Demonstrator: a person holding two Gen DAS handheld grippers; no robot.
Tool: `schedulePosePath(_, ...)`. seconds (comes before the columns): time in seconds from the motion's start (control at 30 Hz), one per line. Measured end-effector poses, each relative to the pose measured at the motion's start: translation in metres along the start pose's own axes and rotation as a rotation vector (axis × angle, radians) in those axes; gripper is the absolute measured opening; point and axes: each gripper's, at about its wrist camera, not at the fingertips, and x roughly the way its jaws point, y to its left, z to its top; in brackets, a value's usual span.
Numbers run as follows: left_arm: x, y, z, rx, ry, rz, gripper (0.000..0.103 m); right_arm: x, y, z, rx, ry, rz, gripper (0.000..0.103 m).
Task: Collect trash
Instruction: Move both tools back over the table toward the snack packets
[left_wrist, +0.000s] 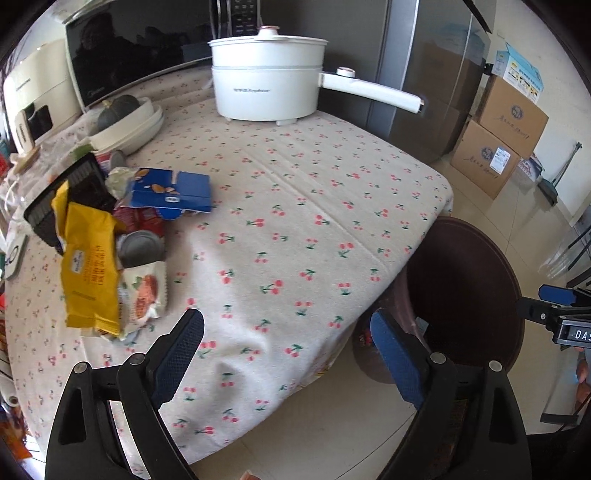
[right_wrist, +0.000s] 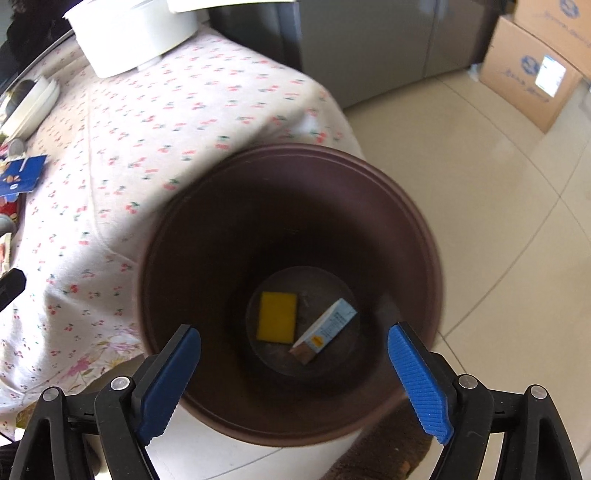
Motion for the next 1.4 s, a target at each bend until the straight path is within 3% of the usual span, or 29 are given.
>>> schedulePosePath(0.77, -0.048, 0.197, -0.035, -0.282, 0.048, 0.204, 0.093, 0.028, 0.187, 0.033, -0.182, -0.001, 0.116, 0.09)
schedulePosePath(1.27, -0.048, 0.257, -0.041, -0.421, 0.077, 0.211, 0.093, 0.073, 0.312, 0.037, -0.32, -0.029, 0.214, 0.09)
schedulePosePath(1.4, -0.048, 0.267, -0.045, -0.446, 0.082, 0.2, 0.093, 0.09, 0.33, 0.038, -0.326, -0.033, 0.258, 0.08)
